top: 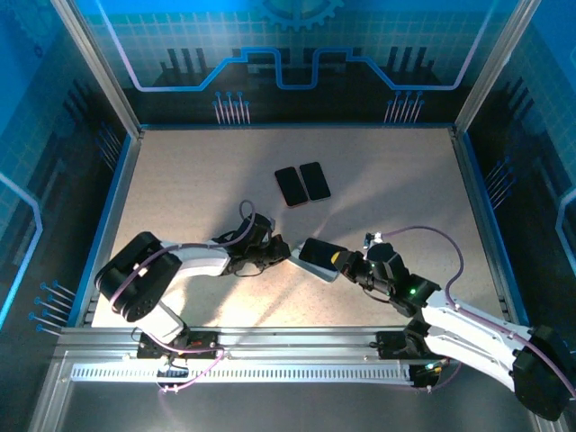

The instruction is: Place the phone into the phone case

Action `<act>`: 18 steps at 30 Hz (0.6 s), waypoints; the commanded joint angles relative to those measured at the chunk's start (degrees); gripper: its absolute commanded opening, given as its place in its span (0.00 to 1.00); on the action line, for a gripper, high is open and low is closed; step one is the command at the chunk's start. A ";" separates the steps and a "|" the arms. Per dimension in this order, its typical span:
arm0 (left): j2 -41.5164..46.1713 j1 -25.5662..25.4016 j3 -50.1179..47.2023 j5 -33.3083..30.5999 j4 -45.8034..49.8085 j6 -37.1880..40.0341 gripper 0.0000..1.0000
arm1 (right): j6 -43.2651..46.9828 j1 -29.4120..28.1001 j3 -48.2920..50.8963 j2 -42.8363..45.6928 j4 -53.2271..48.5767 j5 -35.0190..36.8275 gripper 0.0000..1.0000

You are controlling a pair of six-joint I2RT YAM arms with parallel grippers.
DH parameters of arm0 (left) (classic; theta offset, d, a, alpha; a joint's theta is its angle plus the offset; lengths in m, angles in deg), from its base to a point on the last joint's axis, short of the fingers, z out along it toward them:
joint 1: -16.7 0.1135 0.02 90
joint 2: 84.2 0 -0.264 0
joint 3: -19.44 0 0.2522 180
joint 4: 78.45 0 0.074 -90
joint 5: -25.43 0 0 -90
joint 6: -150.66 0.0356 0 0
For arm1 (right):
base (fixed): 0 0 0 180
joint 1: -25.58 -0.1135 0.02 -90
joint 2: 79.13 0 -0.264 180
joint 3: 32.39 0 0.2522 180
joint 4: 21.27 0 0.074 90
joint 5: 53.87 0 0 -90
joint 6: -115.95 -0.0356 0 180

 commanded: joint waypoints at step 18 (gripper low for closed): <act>1.46 3.59 3.74 -5.00 9.30 8.08 0.00 | -5.23 -5.57 0.37 0.48 2.34 5.90 0.00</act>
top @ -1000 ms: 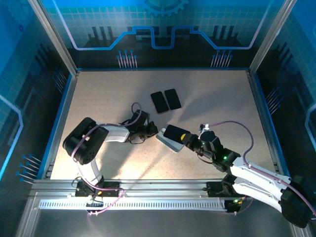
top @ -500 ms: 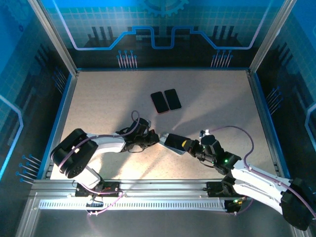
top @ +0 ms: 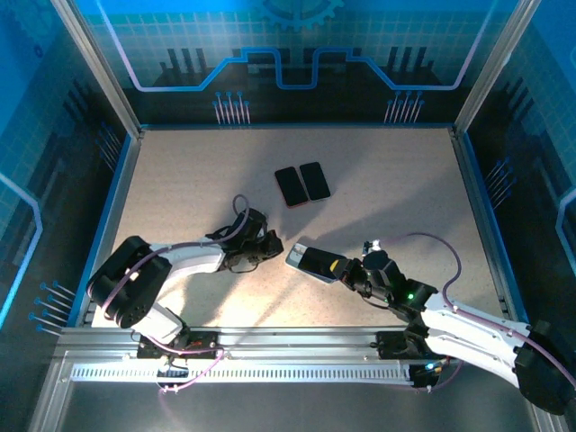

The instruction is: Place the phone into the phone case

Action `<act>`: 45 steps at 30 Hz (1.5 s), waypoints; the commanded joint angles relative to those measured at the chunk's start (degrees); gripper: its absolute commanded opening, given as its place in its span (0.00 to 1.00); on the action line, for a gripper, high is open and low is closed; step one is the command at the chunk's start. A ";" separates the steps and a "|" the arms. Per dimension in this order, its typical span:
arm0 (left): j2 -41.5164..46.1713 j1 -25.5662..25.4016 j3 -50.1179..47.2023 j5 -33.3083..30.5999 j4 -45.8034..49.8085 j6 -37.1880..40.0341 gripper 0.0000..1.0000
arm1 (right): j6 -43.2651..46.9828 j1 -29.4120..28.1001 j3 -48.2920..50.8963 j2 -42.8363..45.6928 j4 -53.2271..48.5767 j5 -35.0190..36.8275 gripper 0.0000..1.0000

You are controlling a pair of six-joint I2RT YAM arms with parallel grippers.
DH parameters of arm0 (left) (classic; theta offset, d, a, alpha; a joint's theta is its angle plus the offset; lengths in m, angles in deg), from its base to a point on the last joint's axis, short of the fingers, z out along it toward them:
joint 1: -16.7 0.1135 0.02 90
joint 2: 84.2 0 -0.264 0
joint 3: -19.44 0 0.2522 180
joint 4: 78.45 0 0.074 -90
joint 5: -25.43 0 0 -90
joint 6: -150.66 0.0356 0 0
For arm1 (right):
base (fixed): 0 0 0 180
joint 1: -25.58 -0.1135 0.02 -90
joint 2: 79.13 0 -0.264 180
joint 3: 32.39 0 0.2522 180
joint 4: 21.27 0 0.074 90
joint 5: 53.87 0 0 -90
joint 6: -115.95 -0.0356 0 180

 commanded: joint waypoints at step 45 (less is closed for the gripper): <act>-11.07 -3.70 -0.90 2.57 -7.11 -1.35 0.00 | -6.52 -3.07 -1.74 -18.25 7.72 2.37 0.00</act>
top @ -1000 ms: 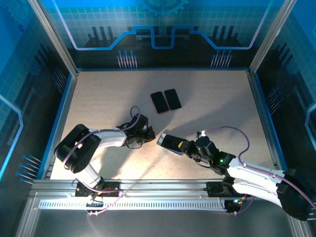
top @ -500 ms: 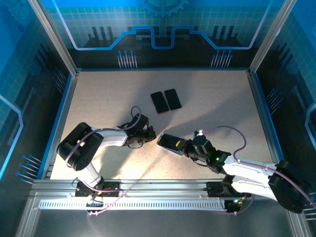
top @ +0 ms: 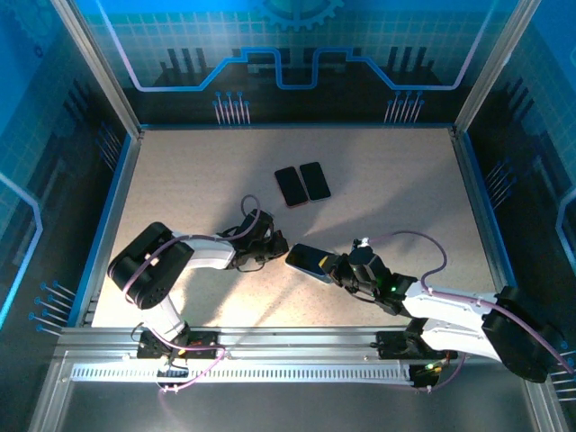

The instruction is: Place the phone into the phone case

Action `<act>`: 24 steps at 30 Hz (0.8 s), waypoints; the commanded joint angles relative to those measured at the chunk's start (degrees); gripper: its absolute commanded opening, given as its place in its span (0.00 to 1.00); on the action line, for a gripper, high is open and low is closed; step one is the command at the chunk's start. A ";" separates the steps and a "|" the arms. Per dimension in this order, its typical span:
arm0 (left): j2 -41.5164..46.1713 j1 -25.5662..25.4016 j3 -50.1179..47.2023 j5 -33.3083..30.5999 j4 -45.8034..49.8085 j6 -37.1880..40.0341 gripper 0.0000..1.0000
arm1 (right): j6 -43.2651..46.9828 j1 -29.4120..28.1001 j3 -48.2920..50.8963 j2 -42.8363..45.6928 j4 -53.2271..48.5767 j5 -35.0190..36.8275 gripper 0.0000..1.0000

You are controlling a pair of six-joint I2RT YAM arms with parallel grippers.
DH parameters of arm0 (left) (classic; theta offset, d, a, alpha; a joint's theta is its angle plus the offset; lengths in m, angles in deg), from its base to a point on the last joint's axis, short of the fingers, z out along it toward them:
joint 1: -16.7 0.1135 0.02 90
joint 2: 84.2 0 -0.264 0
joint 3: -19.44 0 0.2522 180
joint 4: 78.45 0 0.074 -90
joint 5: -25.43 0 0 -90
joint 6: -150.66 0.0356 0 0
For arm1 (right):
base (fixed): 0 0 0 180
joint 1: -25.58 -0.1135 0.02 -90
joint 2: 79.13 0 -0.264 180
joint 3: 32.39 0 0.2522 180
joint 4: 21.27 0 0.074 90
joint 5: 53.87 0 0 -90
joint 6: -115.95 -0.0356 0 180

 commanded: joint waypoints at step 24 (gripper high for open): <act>-0.64 -2.95 -3.75 1.94 0.16 -1.92 0.00 | 3.29 -1.44 -2.92 -7.28 -5.35 0.47 0.30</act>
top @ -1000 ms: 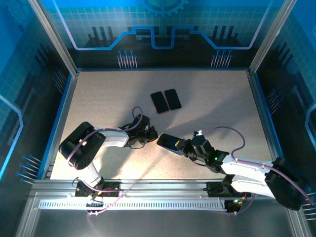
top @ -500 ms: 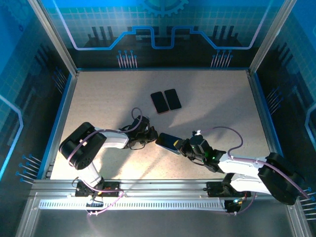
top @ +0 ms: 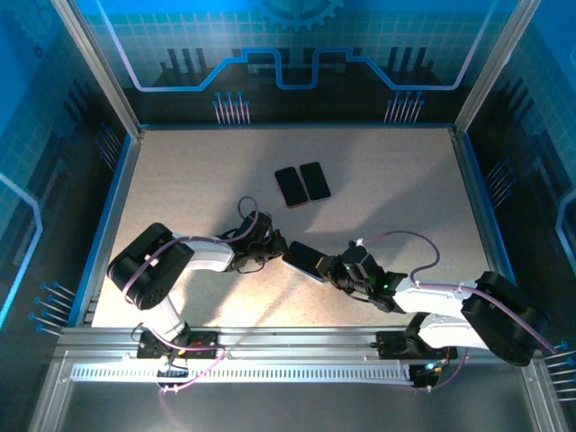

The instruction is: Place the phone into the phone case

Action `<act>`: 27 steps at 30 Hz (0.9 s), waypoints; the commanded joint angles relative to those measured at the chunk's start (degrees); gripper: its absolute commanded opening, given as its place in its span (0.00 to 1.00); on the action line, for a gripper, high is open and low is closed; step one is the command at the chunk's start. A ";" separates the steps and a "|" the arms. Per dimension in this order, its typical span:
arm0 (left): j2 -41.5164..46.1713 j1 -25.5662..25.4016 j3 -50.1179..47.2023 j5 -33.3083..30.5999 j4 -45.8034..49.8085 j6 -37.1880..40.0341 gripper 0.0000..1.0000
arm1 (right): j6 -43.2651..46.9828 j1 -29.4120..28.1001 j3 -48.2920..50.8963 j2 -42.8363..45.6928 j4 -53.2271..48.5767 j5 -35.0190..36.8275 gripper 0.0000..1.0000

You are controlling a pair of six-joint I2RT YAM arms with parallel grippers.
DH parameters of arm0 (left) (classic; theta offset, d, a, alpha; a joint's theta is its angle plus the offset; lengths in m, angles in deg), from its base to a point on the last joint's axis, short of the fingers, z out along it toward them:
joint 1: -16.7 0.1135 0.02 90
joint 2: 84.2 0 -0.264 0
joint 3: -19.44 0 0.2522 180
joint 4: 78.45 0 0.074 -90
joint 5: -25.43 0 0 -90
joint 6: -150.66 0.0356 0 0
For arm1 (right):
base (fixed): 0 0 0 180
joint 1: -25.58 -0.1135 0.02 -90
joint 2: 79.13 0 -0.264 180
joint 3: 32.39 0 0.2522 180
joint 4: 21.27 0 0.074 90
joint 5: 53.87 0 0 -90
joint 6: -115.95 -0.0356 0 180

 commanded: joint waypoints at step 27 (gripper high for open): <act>3.51 -2.67 -5.61 4.07 1.52 -0.89 0.00 | 9.67 0.29 -15.62 -1.83 -24.38 -0.91 0.90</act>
